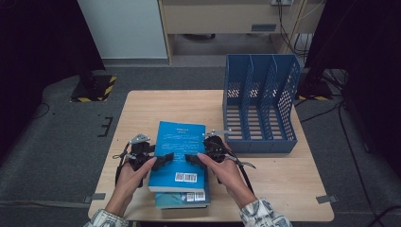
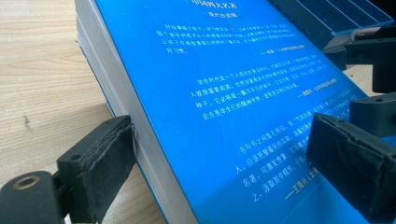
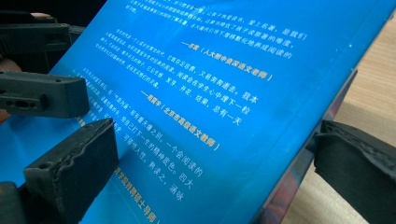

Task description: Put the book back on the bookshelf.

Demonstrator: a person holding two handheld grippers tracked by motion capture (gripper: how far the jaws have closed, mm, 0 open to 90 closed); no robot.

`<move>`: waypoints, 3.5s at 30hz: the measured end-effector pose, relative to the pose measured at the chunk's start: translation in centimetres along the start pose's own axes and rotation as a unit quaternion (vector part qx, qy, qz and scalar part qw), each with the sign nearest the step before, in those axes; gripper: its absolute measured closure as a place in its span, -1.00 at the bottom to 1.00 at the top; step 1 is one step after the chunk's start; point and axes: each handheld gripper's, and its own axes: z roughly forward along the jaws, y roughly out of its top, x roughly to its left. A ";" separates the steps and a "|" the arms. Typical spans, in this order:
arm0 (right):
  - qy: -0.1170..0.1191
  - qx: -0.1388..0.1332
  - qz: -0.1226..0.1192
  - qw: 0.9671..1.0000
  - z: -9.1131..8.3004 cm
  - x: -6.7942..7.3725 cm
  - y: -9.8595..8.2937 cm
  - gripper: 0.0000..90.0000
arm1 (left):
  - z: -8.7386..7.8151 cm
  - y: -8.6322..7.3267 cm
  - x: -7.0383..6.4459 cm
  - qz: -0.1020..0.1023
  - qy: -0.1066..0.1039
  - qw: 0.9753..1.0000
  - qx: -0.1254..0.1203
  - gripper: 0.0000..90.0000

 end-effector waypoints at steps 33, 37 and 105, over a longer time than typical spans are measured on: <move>0.028 -0.040 0.027 0.998 2.4 -3.9 2.5 -1.00 | 1.8 2.7 2.4 0.019 -0.019 1.000 0.012 -0.81; 0.024 -0.033 0.031 0.999 2.5 -3.9 2.8 -1.00 | 1.3 3.0 2.5 0.014 -0.013 1.000 0.015 -0.60; 0.015 -0.012 -0.038 0.999 0.4 -1.4 0.9 -1.00 | 1.9 5.4 0.7 0.023 -0.005 1.000 -0.008 -0.09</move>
